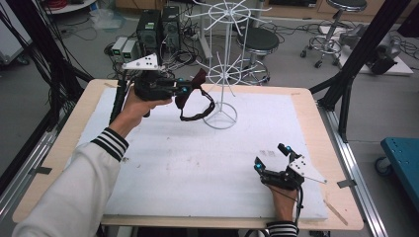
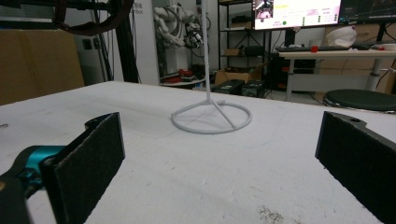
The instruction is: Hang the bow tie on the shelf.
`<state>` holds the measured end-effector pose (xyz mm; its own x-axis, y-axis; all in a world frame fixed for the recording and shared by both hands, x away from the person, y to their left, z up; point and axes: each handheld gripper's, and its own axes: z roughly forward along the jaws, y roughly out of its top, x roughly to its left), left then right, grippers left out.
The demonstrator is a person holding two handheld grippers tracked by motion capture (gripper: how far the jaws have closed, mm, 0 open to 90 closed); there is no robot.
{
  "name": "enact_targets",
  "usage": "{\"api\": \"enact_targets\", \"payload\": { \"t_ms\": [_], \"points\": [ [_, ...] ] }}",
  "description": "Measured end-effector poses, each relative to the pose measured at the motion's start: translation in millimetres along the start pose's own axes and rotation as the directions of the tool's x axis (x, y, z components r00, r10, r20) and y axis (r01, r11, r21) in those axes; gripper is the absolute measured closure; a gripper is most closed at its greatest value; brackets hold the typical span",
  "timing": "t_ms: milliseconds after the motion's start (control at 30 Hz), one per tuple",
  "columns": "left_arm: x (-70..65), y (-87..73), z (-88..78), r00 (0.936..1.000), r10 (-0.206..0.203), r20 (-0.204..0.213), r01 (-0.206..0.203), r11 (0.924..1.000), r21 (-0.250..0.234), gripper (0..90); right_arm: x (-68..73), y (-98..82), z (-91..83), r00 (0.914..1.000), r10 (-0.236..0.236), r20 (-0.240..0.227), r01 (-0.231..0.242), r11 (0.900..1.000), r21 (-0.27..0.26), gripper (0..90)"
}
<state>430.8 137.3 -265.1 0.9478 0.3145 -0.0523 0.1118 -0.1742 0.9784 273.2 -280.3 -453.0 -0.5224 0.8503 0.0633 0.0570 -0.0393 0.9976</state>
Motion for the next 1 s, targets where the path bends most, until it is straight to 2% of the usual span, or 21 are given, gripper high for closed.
{"api": "enact_targets", "payload": {
  "t_ms": [100, 267, 500, 667, 733, 1000],
  "points": [
    [0.3, -1.2, 3.9, 1.0, 0.002, -0.007, -0.002, 0.9999, 0.012, 76.7, 0.0, 0.0, 0.0, 1.0, 0.001, 0.0, -0.001, 1.0, 0.0, 0.6],
    [4.3, -1.9, 7.5, 0.9999, -0.002, -0.016, 0.002, 1.0, 0.006, 76.7, 0.0, 0.0, 0.0, 1.0, 0.002, 0.0, -0.002, 1.0, 0.0, 0.6],
    [7.8, 7.7, 17.3, 0.9999, 0.0, -0.017, 0.0, 1.0, -0.002, 76.8, -0.1, -0.1, -0.4, 1.0, 0.007, 0.002, -0.007, 1.0, 0.001, 0.6],
    [3.4, 9.4, 21.9, 1.0, 0.007, 0.0, -0.007, 1.0, 0.001, 76.7, 0.0, -0.1, -0.4, 1.0, 0.009, 0.001, -0.009, 1.0, 0.0, 0.6],
    [0.8, 10.0, 22.1, 0.9998, 0.018, 0.003, -0.018, 0.9997, 0.016, 76.7, 0.0, -0.1, -0.4, 1.0, 0.008, 0.001, -0.008, 1.0, -0.001, 0.6],
    [-6.4, 12.8, 15.4, 0.9997, 0.025, -0.001, -0.025, 0.9996, 0.015, 76.7, 0.2, -0.1, -0.4, 1.0, 0.003, -0.002, -0.003, 1.0, 0.0, 0.6]
  ]
}}
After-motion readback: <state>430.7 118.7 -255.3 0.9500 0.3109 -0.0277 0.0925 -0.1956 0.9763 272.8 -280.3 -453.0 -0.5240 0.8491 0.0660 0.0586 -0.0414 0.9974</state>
